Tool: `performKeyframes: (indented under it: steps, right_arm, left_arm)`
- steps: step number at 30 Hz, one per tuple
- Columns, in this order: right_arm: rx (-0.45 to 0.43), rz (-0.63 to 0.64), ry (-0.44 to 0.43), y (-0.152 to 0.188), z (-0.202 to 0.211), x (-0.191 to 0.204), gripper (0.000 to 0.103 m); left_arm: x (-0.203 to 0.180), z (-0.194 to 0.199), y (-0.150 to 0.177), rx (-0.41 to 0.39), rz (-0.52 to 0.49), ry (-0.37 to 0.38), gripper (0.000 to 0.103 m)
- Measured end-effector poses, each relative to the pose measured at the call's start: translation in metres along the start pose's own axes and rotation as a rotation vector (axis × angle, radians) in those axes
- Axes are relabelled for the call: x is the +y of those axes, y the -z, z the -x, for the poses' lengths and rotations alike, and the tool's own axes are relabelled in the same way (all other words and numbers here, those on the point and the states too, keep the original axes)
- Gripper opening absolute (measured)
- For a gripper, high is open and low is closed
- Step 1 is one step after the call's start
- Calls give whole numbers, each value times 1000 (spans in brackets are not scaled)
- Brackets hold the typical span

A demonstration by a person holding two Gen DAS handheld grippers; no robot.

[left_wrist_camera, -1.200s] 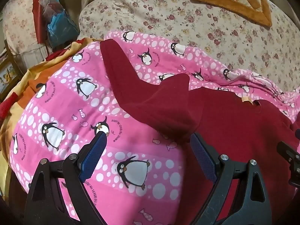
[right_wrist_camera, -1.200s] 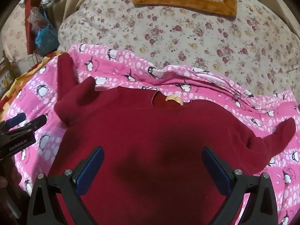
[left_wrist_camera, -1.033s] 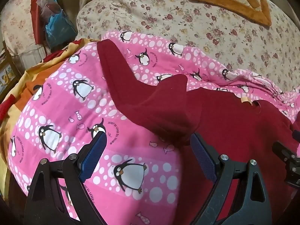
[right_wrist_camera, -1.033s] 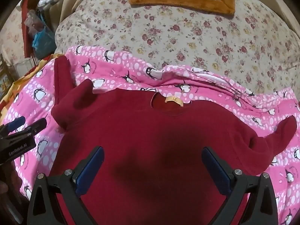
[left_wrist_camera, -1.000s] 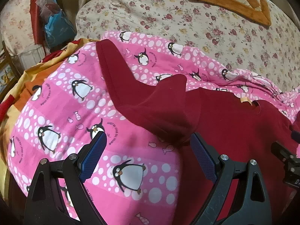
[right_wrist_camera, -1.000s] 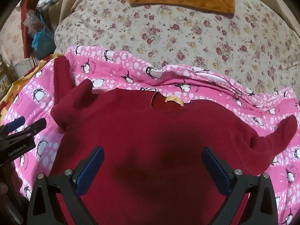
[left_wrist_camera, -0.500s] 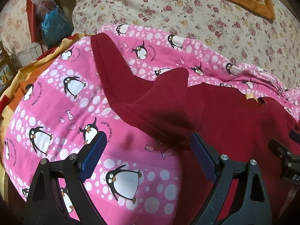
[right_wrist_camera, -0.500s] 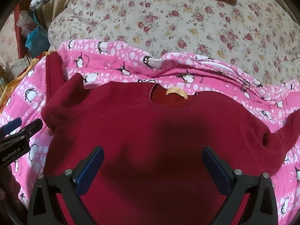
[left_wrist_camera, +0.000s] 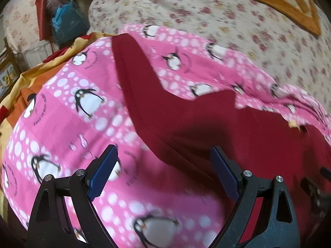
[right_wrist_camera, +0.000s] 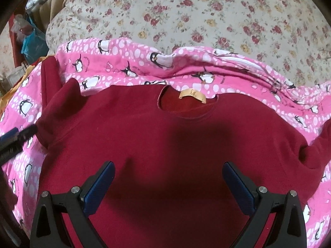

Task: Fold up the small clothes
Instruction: 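Move the left gripper to the sweatshirt sleeve nearest it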

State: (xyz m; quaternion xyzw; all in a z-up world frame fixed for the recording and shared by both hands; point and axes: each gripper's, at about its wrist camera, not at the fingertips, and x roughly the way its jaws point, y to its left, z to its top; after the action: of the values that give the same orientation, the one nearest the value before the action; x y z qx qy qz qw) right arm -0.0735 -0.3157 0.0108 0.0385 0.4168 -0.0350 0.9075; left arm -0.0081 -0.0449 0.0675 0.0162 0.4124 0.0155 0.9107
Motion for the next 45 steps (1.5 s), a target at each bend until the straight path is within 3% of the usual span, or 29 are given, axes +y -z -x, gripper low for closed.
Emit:
performKeyframes:
  steps: [6,15,23,36,45]
  right_arm:
    - [-2,37,-27,1,-2,6,103]
    - [27,40,-70,2,-3,3,103]
    - [21,53,-60,0,-5,4,103]
    - [6,23,-49,-1,3,2,103]
    - [5,27,-46,1,5,3,103]
  left_arm:
    - [31,-30,-37,-18,38,-67,91]
    - [55,-63,-74,-23,134,-77,91]
    - [51,-59,-75,-21,114,-64,91]
    - [12,-7,-45,-65,17,35,91]
    - [21,-28,-55,-48,27,-11,91]
